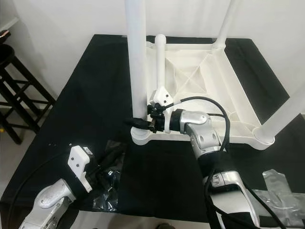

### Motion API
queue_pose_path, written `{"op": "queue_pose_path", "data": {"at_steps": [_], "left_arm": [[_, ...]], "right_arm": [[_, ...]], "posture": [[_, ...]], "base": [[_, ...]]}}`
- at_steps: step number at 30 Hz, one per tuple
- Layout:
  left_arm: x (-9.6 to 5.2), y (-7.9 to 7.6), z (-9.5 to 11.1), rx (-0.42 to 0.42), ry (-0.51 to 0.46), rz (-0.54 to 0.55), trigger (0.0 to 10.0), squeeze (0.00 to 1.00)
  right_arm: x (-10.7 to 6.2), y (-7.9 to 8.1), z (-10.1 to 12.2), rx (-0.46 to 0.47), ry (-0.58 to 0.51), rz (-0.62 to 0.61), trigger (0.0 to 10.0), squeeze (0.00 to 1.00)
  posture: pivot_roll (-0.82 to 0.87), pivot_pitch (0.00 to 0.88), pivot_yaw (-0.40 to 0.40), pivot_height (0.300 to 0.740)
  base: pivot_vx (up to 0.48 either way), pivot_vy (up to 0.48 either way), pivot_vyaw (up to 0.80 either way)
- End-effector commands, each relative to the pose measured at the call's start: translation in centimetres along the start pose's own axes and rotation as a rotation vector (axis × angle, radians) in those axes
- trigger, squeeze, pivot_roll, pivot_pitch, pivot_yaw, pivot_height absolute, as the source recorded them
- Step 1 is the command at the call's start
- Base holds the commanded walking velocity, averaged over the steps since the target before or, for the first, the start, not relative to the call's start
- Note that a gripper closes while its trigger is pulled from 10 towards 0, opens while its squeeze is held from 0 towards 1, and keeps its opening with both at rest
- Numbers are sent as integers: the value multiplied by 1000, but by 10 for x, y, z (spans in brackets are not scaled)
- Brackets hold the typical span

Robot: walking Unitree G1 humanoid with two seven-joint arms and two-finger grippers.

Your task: Building children table

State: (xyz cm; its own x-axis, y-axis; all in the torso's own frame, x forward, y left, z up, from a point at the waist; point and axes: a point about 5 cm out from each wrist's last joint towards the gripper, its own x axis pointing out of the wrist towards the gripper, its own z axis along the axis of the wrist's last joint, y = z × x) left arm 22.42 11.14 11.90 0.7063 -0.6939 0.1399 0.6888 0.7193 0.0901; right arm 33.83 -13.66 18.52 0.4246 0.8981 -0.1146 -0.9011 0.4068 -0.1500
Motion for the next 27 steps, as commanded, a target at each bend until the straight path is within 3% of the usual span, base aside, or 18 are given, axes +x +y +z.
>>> {"op": "queue_pose_path", "data": {"at_steps": [1,3,4,5,6,7,9,10,11,14,17,18,19,20,22,23,26,27], "left_arm": [[-2,-2,-3,-5,13,-3,10000,0],[-3,-1,-3,-5,13,-3,10000,0],[-3,-1,-3,-5,13,-3,10000,0],[-3,-1,-3,-4,13,-2,10000,0],[-3,-1,-3,-4,13,-2,10000,0],[-3,0,-2,-2,13,-1,10000,0],[-3,2,-2,2,14,4,10000,0],[-3,3,-3,3,14,7,10000,0],[-3,3,-3,3,14,7,10000,0],[0,2,-4,-1,17,-2,10000,0],[0,3,-4,3,18,4,10000,0],[0,3,-4,6,17,12,10000,0],[0,4,-4,7,16,17,10000,0],[0,4,-4,7,15,18,10000,0],[0,4,-4,7,15,18,10000,0],[0,3,-4,5,15,15,10000,0],[0,3,-4,2,15,10,10000,0],[1,3,-4,0,15,7,10000,0]], "right_arm": [[-3,6,-22,36,85,-74,0,0],[3,10,-31,50,112,-232,0,0],[3,10,-31,50,112,-232,0,0],[7,8,-37,92,109,-428,0,0],[7,8,-37,92,109,-428,0,0],[13,24,-51,239,87,-624,0,0],[33,53,-28,102,-3,-546,0,0],[36,52,-28,200,-34,-517,0,0],[36,52,-28,200,-34,-517,0,0],[31,37,-49,342,35,-552,0,0],[35,40,-44,312,28,-521,0,0],[35,39,-41,298,23,-536,10000,0],[34,38,-40,290,23,-553,10000,0],[32,38,-36,258,22,-545,10000,733],[30,37,-34,237,21,-539,10000,733],[29,38,-30,241,6,-472,10000,1000],[28,37,-22,214,-15,-383,10000,1000],[26,32,-16,195,-33,-331,10000,416]], "posture": [[-9,127,-5,740],[-8,128,-12,740],[-8,128,-12,740],[-8,128,-12,740],[-8,128,-12,740],[-11,133,-9,740],[-11,133,-1,740],[-30,122,8,740],[-30,122,8,740],[4,118,-18,740],[-3,119,-7,740],[-1,120,-8,740],[-1,120,-8,740],[-4,116,-8,740],[-4,116,-8,740],[-5,115,-7,740],[-7,113,-4,740],[-9,110,-2,740]], "base": [[0,0,0],[0,0,0],[0,0,0],[0,0,0],[0,0,0],[0,0,0],[0,0,0],[0,0,0],[0,0,0],[0,0,0],[0,0,0],[0,0,0],[0,0,0],[0,0,0],[0,0,0],[0,0,0],[0,0,0],[0,0,0]]}}
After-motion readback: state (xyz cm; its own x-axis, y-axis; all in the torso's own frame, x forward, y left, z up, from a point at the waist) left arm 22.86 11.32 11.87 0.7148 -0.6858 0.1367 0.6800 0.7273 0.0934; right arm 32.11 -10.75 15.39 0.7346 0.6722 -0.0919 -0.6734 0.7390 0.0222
